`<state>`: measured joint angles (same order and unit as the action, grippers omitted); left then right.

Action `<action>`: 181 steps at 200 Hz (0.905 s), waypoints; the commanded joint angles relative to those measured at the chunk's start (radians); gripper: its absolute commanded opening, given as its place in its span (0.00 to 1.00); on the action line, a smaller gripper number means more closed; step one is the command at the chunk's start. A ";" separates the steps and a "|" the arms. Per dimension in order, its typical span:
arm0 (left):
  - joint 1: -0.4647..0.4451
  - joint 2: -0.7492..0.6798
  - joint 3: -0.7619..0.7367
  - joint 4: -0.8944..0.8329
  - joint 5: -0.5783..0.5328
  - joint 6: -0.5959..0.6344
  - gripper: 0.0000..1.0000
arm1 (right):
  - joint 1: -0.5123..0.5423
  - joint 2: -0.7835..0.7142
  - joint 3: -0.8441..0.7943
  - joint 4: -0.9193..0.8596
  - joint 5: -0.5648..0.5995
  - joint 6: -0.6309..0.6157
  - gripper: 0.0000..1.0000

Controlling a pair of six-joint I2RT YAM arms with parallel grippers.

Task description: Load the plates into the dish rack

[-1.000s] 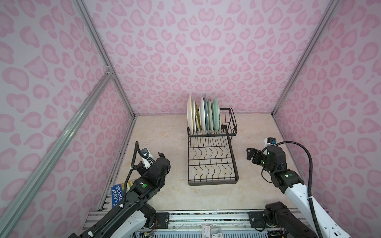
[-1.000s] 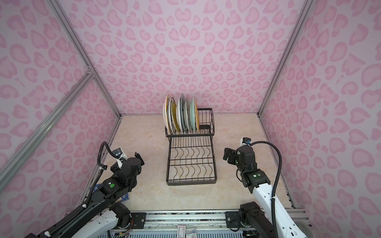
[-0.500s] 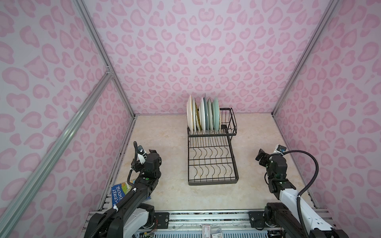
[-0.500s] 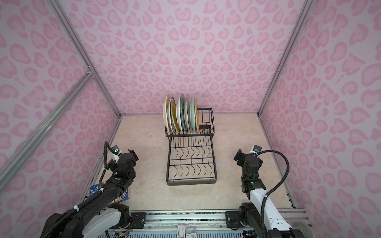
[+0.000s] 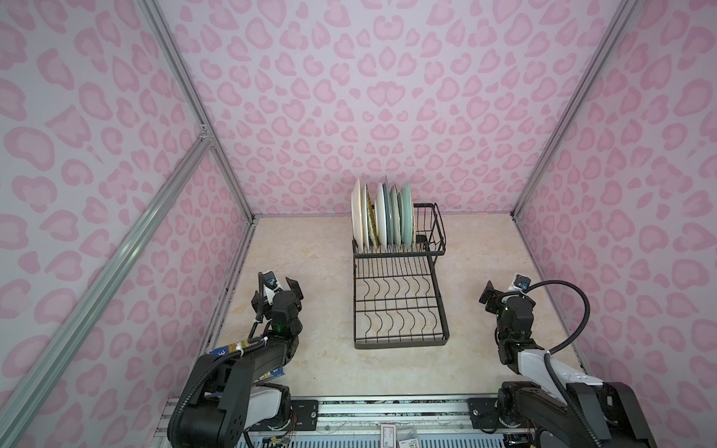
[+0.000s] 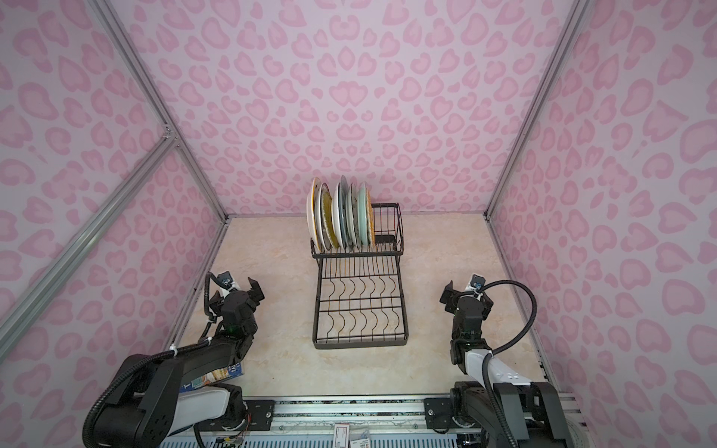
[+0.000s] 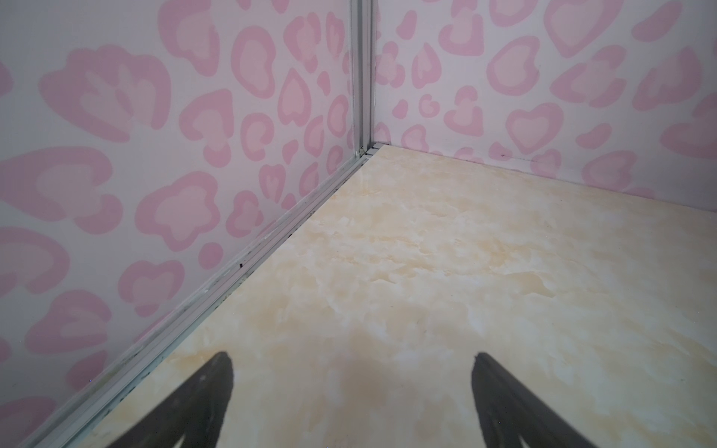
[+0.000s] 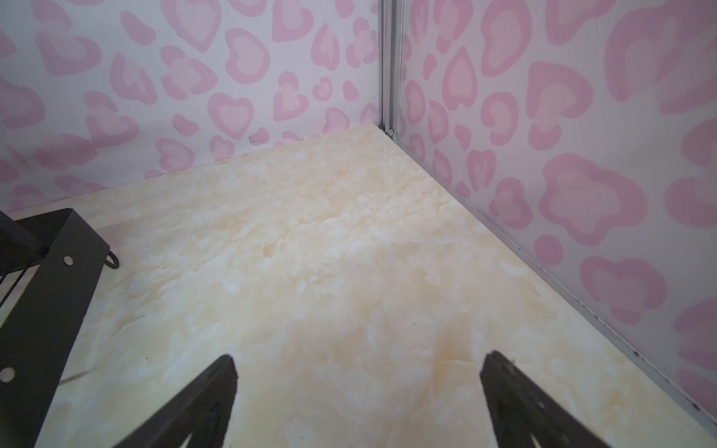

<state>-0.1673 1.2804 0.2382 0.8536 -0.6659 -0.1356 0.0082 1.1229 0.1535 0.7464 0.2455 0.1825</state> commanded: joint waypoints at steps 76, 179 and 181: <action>0.022 0.138 -0.003 0.294 0.134 0.115 0.97 | 0.021 0.297 0.023 0.421 -0.059 -0.152 0.98; 0.155 0.196 0.071 0.169 0.373 0.031 0.97 | 0.025 0.417 0.189 0.219 -0.049 -0.139 0.99; 0.155 0.198 0.072 0.172 0.371 0.030 0.97 | 0.023 0.423 0.191 0.227 -0.051 -0.140 0.99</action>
<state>-0.0132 1.4754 0.2939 1.0481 -0.3351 -0.0860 0.0391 1.5570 0.3077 1.1542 0.1623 0.0113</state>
